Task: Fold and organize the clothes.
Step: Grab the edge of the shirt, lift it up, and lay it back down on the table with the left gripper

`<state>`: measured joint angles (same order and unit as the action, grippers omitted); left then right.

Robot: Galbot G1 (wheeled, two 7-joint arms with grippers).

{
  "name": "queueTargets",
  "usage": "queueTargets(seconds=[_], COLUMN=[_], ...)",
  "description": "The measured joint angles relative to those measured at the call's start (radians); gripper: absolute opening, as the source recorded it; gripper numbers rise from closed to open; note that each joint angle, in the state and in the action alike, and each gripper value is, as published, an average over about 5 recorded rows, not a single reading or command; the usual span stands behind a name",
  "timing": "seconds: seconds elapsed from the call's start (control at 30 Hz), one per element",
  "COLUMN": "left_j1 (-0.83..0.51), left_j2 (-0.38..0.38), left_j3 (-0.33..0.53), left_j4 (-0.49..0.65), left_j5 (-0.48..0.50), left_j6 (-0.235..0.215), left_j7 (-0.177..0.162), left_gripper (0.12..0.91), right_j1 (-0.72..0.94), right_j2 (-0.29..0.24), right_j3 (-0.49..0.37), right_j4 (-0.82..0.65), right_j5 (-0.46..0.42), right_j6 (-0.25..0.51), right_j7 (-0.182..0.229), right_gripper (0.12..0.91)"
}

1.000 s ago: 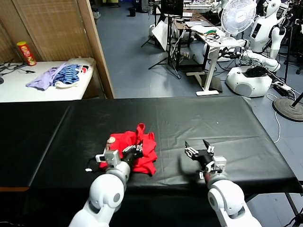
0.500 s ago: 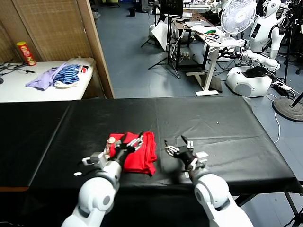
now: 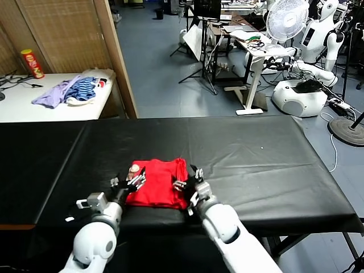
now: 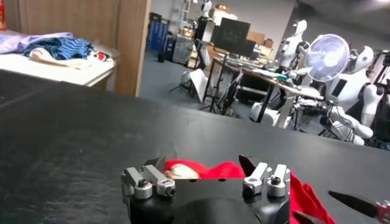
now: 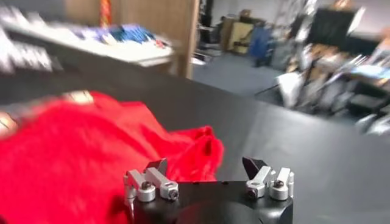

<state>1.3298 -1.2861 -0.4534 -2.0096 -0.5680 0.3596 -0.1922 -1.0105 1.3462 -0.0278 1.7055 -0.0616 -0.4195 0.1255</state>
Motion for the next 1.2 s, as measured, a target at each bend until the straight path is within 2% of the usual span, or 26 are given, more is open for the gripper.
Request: queueTargets(seconds=[0.07, 0.17, 0.3, 0.57, 0.83, 0.97, 1.2], left_j1=[0.0, 0.0, -0.004, -0.016, -0.016, -0.013, -0.011], left_j2=[-0.002, -0.005, -0.011, -0.03, -0.042, -0.046, -0.05], left_j3=[-0.01, -0.025, -0.047, -0.089, -0.102, -0.103, -0.104], left_j4=[0.01, 0.027, 0.047, 0.084, 0.127, 0.145, 0.162], left_j5=[-0.026, -0.086, -0.182, -0.378, -0.481, -0.487, -0.484], left_j6=[-0.005, -0.008, -0.008, 0.006, 0.0, -0.003, -0.006], left_j7=[0.01, 0.02, 0.029, 0.028, 0.029, 0.031, 0.029], left_gripper=[0.798, 0.798, 0.798, 0.798, 0.782, 0.627, 0.232], right_j1=[-0.006, -0.015, -0.03, -0.071, -0.103, -0.109, -0.117], right_j2=[0.006, 0.013, 0.004, -0.036, -0.042, -0.04, -0.035], right_j3=[0.001, 0.012, 0.044, 0.131, 0.182, 0.192, 0.214], right_j4=[-0.004, 0.004, 0.055, 0.208, 0.291, 0.307, 0.318], right_j5=[0.0, 0.046, 0.162, 0.379, 0.423, 0.427, 0.424], right_j6=[0.02, 0.058, 0.086, 0.087, 0.087, 0.087, 0.076], right_j7=[0.018, 0.041, 0.047, 0.066, 0.066, 0.065, 0.077], right_gripper=[0.798, 0.798, 0.798, 0.798, 0.798, 0.798, 0.798])
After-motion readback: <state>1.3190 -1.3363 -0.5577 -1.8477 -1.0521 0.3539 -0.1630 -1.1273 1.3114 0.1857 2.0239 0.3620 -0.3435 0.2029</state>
